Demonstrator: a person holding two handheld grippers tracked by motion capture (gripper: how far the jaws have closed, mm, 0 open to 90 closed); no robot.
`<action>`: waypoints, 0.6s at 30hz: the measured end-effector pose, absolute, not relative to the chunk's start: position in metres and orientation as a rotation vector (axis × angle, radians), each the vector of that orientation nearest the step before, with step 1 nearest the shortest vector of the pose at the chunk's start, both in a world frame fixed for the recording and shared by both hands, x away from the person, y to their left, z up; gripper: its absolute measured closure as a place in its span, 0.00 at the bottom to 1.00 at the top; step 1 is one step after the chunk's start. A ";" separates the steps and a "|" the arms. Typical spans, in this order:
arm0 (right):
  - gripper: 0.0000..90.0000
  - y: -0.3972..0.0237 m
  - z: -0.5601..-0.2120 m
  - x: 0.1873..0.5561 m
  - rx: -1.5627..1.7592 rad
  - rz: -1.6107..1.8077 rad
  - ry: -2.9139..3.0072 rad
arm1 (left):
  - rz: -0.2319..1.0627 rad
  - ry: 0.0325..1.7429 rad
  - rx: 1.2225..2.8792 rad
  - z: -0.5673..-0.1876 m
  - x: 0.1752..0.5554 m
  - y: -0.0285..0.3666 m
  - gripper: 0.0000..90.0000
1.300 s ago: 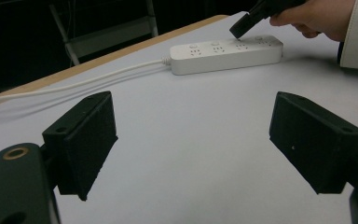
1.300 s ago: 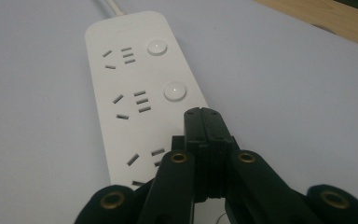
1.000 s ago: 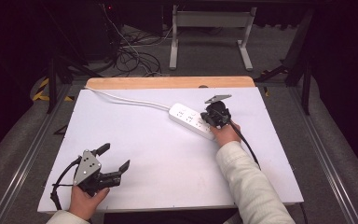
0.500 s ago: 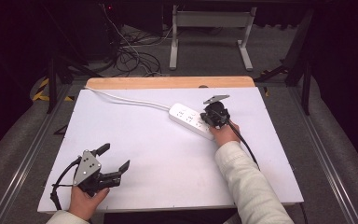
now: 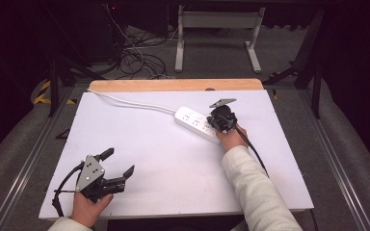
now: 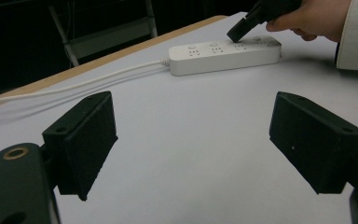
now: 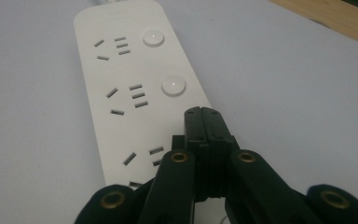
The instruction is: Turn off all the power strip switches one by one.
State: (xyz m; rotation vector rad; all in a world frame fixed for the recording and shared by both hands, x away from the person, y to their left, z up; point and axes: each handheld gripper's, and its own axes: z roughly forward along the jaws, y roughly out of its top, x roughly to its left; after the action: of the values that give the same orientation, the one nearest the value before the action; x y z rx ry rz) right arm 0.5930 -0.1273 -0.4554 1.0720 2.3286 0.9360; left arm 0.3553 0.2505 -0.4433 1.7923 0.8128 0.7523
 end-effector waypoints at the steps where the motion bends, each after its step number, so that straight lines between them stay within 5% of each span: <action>1: 1.00 -0.127 -0.455 0.593 1.072 0.936 2.328 | 0.748 0.817 1.787 -0.443 0.355 0.250 0.17; 18: 1.00 -0.127 -0.457 0.592 1.068 0.930 2.318 | 0.747 0.816 1.788 -0.443 0.355 0.251 0.17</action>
State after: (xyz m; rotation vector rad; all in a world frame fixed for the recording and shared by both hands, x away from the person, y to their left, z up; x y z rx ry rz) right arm 0.5917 -0.1266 -0.4568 1.0679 2.3175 0.9296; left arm 0.3550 0.2506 -0.4433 1.7879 0.8156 0.7468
